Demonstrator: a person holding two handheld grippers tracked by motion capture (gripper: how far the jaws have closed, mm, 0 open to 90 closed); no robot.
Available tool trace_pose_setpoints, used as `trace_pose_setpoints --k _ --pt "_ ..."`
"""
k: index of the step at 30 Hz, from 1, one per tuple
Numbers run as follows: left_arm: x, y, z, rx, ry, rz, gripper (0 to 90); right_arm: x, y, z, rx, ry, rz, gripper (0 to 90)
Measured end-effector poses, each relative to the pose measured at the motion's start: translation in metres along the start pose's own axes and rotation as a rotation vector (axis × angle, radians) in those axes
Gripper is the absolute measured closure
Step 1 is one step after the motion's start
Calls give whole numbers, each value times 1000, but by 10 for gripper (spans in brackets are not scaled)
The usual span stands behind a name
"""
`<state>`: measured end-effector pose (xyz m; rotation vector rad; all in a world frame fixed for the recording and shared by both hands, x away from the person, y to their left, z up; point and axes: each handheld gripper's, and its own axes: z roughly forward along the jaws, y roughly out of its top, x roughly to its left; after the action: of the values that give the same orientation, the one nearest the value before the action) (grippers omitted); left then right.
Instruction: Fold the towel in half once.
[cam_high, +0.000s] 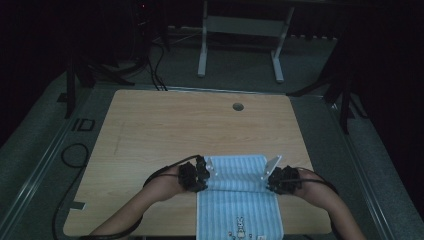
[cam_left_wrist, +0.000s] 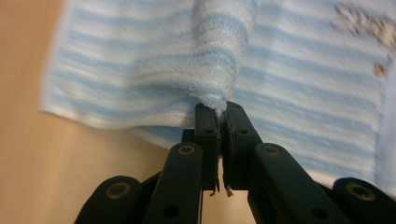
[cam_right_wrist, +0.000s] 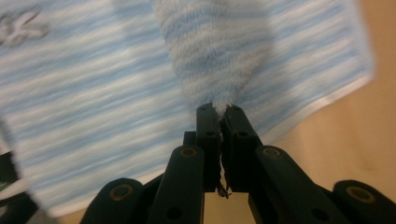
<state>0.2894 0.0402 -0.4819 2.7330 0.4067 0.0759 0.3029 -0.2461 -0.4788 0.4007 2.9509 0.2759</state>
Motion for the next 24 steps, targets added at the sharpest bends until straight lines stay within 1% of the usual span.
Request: trace_pose_setpoints --k 1,2,3,4,5,6,7,8,9,10,12,13,16,18,20,21,22,23,24 --pt "0 0 0 0 0 0 845 6 -4 2 -2 14 -3 857" --pt "-10 -5 6 30 -25 15 821 12 -7 4 -9 28 4 843" --pt "-14 -7 6 42 -16 24 768 16 -9 5 -3 48 -1 789" --pt "-15 -9 4 34 -11 17 682 19 -11 6 7 68 -6 714" --pt "-14 -9 0 21 -4 -1 617 21 -12 5 3 54 -6 711" --pt "-13 -10 -3 10 10 -20 584 21 -13 2 -2 49 13 677" --pt "-15 -9 -4 1 25 -26 557 20 -14 -1 -15 41 20 629" --pt "-15 -8 -3 -1 30 -20 516 19 -14 -4 -40 27 26 627" --pt "-16 -7 -1 -6 38 -21 509 18 -13 -5 -48 29 30 621" --pt "-16 -5 1 -10 37 -26 509 16 -12 -4 -54 30 33 595" --pt "-16 0 8 -12 27 -25 507 13 -10 0 -54 28 45 561" --pt "-17 4 13 -3 21 -15 502 11 -8 3 -52 32 47 552" --pt "-17 12 24 -6 -8 -13 502 5 -4 13 -41 48 52 551" --pt "-15 16 31 -2 -28 -11 502 1 -3 18 -31 47 60 551" --pt "-14 19 38 13 -30 1 502 -1 -2 24 -14 61 57 547" --pt "-14 19 38 13 -30 1 502 -1 -2 24 -14 61 57 547" --pt "-11 20 44 35 -34 4 502 -5 -2 32 9 69 63 541" --pt "-11 19 47 38 -42 -2 503 -6 -2 33 11 68 60 541" --pt "-10 19 49 41 -48 0 503 -7 -1 35 10 77 72 541"
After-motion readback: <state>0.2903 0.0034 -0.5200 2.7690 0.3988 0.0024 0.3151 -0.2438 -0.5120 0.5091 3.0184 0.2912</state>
